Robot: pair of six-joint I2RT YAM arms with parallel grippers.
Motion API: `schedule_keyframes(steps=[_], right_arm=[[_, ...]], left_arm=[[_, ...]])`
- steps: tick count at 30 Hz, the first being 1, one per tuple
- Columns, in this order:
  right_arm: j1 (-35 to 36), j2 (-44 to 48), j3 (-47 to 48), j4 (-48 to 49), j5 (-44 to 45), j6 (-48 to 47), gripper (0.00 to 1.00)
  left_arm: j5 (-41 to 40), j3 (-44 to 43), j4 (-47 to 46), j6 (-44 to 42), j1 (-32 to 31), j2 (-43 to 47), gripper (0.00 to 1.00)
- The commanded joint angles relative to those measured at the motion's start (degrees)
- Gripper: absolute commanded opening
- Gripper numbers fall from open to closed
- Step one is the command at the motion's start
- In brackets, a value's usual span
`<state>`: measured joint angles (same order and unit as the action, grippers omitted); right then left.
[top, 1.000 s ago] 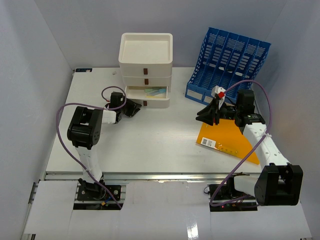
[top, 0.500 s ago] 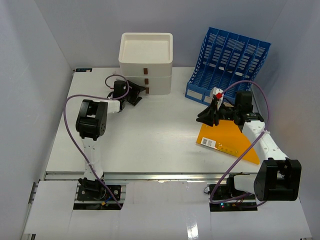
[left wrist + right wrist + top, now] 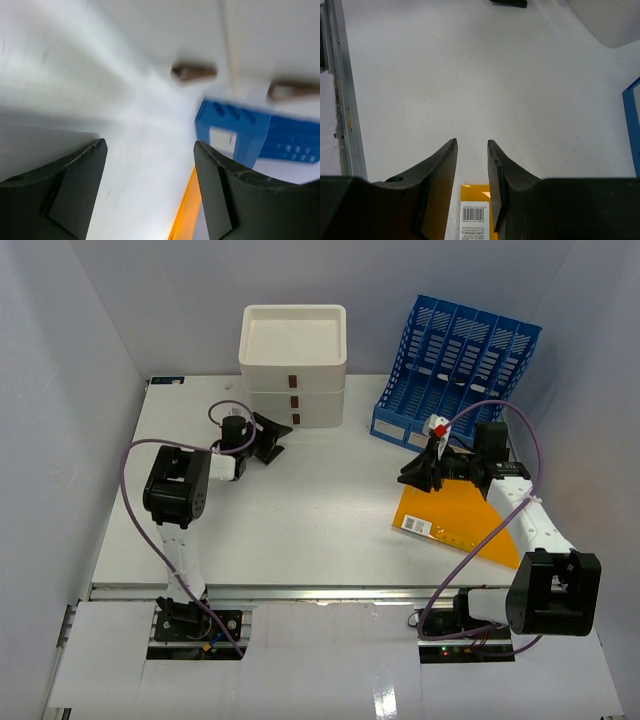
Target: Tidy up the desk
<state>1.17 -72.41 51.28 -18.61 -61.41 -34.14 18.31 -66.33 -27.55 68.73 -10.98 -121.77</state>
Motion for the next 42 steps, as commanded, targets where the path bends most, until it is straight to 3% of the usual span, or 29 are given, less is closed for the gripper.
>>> schedule_keyframes(steps=[1, 5, 10, 15, 18, 22, 26, 28, 35, 42], right_arm=[[-0.5, -0.8, 3.7, -6.2, 0.8, -6.6, 0.39], [-0.5, 0.4, 3.5, -12.4, 3.7, -13.9, 0.44], [-0.4, 5.5, 1.3, -22.4, 15.8, -27.3, 0.59], [0.4, 11.3, -4.1, -25.6, 29.5, -34.3, 0.74], [2.4, 14.4, -8.3, -25.2, 35.3, -34.9, 0.88], [10.8, 18.2, -14.4, -22.4, 45.5, -31.4, 0.94], [21.7, 19.3, -20.6, -15.4, 60.7, -23.2, 0.96], [23.8, 18.0, -22.3, -11.7, 67.5, -20.2, 0.96], [26.7, 12.7, -24.4, -7.1, 74.5, -16.9, 0.93], [27.9, 9.3, -26.2, -3.5, 75.9, -16.3, 0.76]], left_arm=[[7.4, 11.0, -6.7, -8.4, 0.1, 11.7, 0.83], [11.8, 18.6, -4.2, -16.3, 0.4, 24.0, 0.89], [19.5, 20.5, 14.1, -29.3, 1.7, 40.8, 0.96], [14.4, 19.1, 32.4, -46.0, 2.0, 55.3, 0.98], [10.2, 22.7, 34.1, -50.0, 2.0, 63.9, 0.98], [7.5, 28.9, 33.4, -51.7, 2.0, 72.4, 0.98], [6.4, 29.5, 35.6, -52.5, 2.0, 74.5, 0.98], [6.0, 29.7, 35.7, -52.1, 2.0, 75.3, 0.98], [5.2, 29.9, 35.8, -51.9, 2.0, 76.6, 0.98], [5.5, 29.9, 35.8, -52.0, 2.0, 76.5, 0.98]])
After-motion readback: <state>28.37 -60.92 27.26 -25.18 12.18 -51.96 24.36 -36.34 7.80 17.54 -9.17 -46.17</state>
